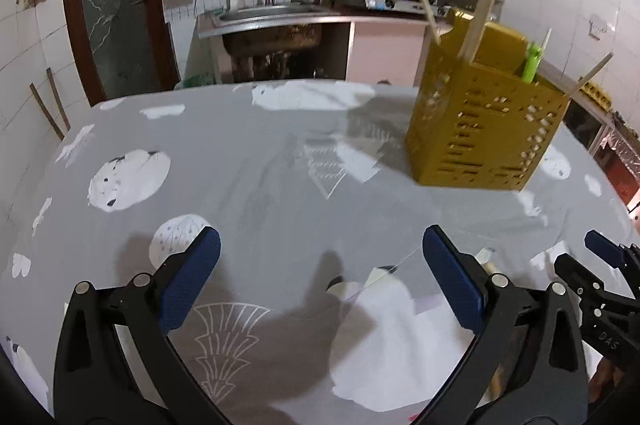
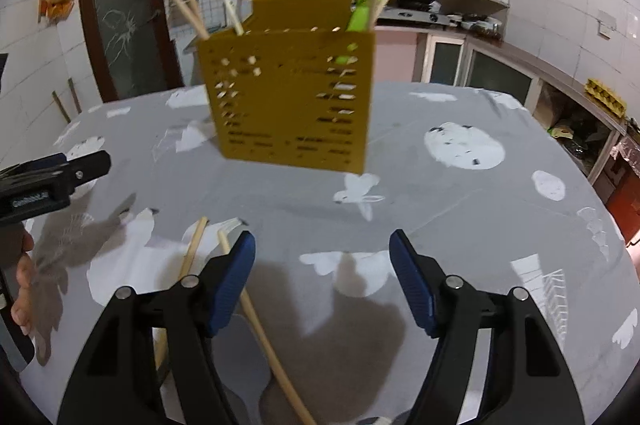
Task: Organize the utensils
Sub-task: 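Grasp a wooden chopstick with the right tool while the left tool grasps another, then lift both held chopsticks over the yellow holder and lower them in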
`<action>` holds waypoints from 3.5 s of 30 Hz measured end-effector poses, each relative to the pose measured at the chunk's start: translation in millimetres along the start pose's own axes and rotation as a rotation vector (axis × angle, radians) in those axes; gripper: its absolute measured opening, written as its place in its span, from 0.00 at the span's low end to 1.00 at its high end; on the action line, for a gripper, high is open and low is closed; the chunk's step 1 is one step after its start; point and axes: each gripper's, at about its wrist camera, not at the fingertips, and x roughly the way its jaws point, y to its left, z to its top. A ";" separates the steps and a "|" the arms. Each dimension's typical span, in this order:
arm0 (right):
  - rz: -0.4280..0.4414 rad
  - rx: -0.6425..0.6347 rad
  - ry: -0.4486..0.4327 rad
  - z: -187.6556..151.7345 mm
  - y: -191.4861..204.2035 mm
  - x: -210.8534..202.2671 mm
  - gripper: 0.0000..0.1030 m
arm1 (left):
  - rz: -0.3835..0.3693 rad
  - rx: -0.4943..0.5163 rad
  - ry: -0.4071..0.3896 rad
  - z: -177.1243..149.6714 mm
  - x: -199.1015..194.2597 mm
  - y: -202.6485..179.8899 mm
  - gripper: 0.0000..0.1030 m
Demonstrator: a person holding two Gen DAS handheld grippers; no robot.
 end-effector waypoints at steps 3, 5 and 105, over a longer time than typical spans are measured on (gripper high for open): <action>0.027 -0.038 0.035 2.1 14.6 9.5 0.60 | 0.011 -0.005 0.012 -0.7 4.8 5.4 0.95; 0.040 -0.069 0.063 1.6 25.7 18.2 0.54 | 0.018 -0.010 0.021 -0.8 6.8 8.1 0.95; 0.062 0.171 -0.591 79.3 -50.7 -112.1 0.06 | -0.131 0.072 -0.528 62.1 -148.9 -70.9 0.04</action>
